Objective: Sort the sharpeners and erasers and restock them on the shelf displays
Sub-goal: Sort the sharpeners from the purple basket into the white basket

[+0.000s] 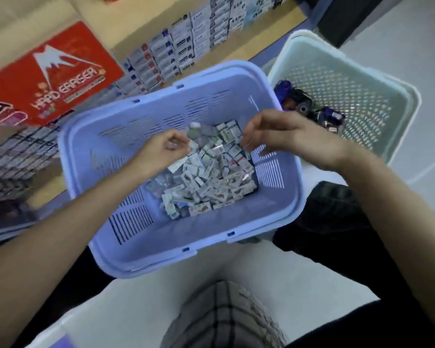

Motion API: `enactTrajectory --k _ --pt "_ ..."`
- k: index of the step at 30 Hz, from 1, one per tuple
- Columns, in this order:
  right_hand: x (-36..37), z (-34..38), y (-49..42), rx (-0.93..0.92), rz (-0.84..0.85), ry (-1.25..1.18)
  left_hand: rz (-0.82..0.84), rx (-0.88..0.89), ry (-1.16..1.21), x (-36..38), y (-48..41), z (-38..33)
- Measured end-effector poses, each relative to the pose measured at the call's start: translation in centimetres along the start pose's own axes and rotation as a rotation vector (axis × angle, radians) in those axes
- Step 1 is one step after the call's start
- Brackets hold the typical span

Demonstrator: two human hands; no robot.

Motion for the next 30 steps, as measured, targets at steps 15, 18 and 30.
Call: enactTrajectory --k 15,18,30 --pt "13.6 -15.2 -10.0 0.749 -0.242 0.078 -0.253 -0.519 0.238 2.7 2.6 15.1" --pt "14.3 -15.2 -10.1 0.710 -0.205 0.152 -0.385 -0.516 0.286 2.8 3.0 14.9" --pt "17.7 -10.8 -9.2 0.071 0.366 0.507 -0.706 -0.211 0.248 -0.5 3.0 12.6"
Point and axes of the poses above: each hand's wrist, its own y-axis away from the middle knuckle, its own x-axis out of the palm, z = x × y, the point moved 3 cm from there along -y, towards the middle knuckle, and after that the axes turned 2 degrees about y, right-handed, at the moved point
